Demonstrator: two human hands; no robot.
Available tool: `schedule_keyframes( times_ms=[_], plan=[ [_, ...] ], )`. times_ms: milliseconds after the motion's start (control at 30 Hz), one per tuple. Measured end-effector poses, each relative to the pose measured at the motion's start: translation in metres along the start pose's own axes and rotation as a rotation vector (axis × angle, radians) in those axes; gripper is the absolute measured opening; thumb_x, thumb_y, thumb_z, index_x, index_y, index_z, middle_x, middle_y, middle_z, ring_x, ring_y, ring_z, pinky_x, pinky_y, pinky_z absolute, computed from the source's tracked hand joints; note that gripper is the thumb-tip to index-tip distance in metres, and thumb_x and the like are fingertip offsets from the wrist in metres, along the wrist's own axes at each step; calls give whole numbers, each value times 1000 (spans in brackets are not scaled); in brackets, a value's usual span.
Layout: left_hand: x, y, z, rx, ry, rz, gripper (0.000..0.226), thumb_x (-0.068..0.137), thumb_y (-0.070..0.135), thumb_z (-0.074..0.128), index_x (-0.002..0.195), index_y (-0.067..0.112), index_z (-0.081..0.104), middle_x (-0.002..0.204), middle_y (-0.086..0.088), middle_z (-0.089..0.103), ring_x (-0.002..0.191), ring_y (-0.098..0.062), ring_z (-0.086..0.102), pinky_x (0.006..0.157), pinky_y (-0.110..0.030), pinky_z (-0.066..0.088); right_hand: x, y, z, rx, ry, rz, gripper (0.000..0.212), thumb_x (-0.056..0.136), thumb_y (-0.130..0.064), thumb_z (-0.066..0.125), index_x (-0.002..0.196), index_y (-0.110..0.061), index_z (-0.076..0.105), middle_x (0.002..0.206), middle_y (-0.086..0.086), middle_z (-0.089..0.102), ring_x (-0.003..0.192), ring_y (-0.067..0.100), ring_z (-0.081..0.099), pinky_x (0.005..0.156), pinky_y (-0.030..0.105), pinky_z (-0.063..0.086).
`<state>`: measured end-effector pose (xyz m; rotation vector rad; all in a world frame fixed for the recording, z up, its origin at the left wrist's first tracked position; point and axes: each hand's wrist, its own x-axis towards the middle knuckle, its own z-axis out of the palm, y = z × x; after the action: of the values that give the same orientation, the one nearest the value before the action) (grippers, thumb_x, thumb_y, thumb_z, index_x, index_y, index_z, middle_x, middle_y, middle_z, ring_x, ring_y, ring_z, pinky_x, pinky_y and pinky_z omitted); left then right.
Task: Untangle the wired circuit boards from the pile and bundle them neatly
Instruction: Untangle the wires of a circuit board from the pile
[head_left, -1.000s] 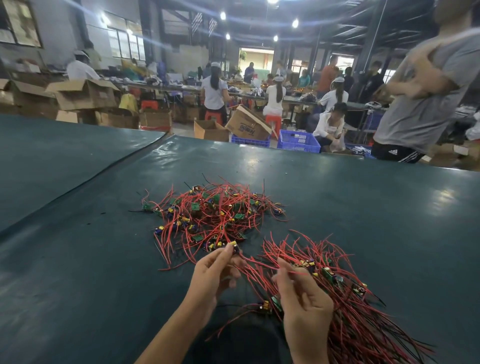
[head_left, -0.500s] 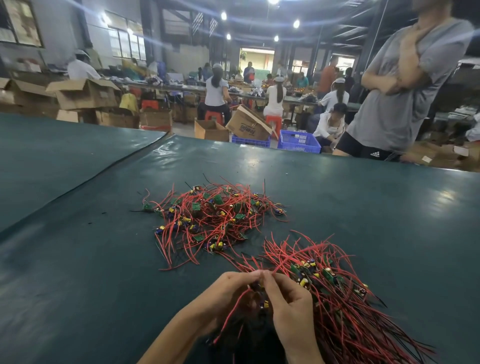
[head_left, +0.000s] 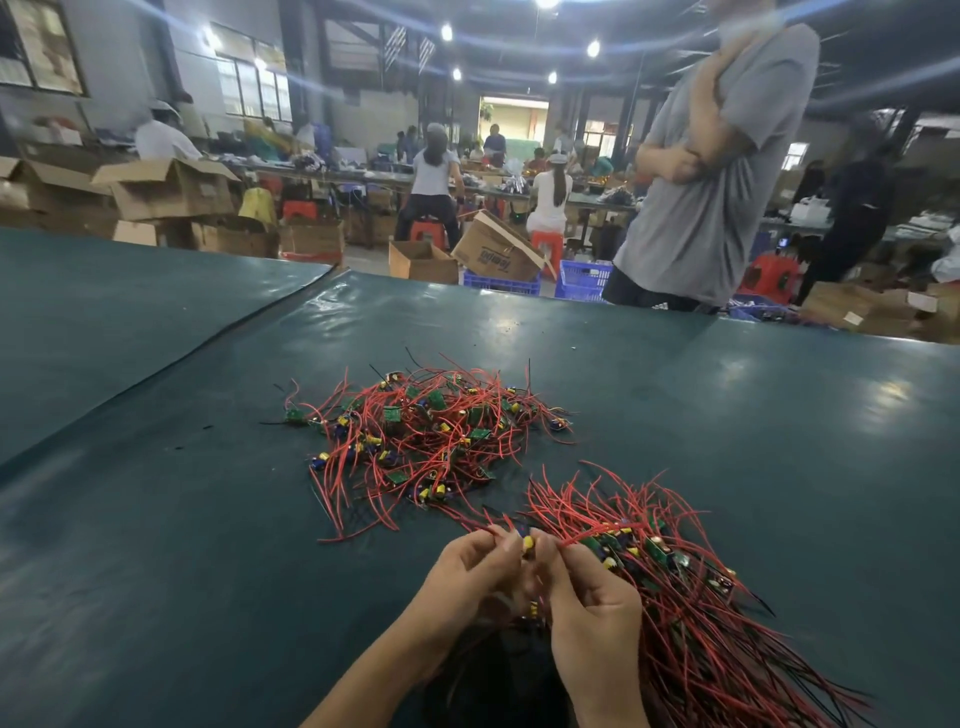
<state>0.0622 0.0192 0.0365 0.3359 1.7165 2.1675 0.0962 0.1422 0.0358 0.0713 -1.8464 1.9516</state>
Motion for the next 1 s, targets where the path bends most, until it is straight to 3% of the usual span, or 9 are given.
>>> schedule_keyframes(
  times_ms=[167,267,333,400,500,633,833,933,1000],
  plan=[
    [3,3,-4,12,63,-9,42,80,50,62,92,12,75,89,-13,73,83,-26,70,73,-30,54,-2,1,3,-59,-59,-53,16,84,-25,62,80,-24,78,68,15,57,60,14,56,57,25,49],
    [4,6,0,25,142,115,38,76,44,65,77,7,75,76,-12,70,72,-23,66,69,-29,52,0,2,3,-8,-2,-13,17,82,-27,63,78,-24,79,71,18,63,65,20,61,64,30,51],
    [3,8,3,51,180,172,36,74,45,64,61,11,70,61,-5,63,58,-15,59,60,-23,48,2,2,3,51,95,52,16,78,-30,64,77,-27,80,64,3,69,61,10,65,60,22,53],
    [2,9,4,42,189,197,37,74,46,63,56,13,65,58,-9,59,52,-15,53,56,-23,44,4,0,2,147,192,116,16,75,-32,66,80,-27,80,50,-10,58,46,0,51,47,11,42],
    [0,14,-1,-80,251,203,32,71,43,64,52,16,63,56,-11,59,48,-15,51,51,-22,42,10,-1,-9,322,286,221,22,80,-26,65,89,-11,78,44,-6,43,38,5,29,37,16,28],
    [0,16,-10,-98,249,219,30,70,43,64,52,20,64,58,-10,62,52,-17,54,50,-23,44,13,-8,-17,335,306,201,19,83,-25,62,85,-17,79,59,1,59,39,5,28,36,17,25],
    [0,12,-5,27,145,198,40,76,52,64,57,17,66,63,-10,62,57,-16,54,58,-25,46,0,-3,-2,156,137,181,35,69,-48,68,77,-14,69,52,-4,55,43,4,45,42,14,38],
    [-1,9,-1,83,36,191,38,85,47,60,67,15,71,65,-6,64,61,-16,59,60,-24,49,-5,-1,7,43,-63,182,39,73,-50,65,67,-11,64,60,0,64,58,9,60,57,16,48],
    [-1,7,0,111,-15,162,39,89,43,51,73,16,74,70,-5,68,66,-16,64,64,-23,51,-6,-1,8,-10,-150,245,38,80,-51,58,69,-18,75,72,-4,73,71,7,69,66,14,51]
  ],
)
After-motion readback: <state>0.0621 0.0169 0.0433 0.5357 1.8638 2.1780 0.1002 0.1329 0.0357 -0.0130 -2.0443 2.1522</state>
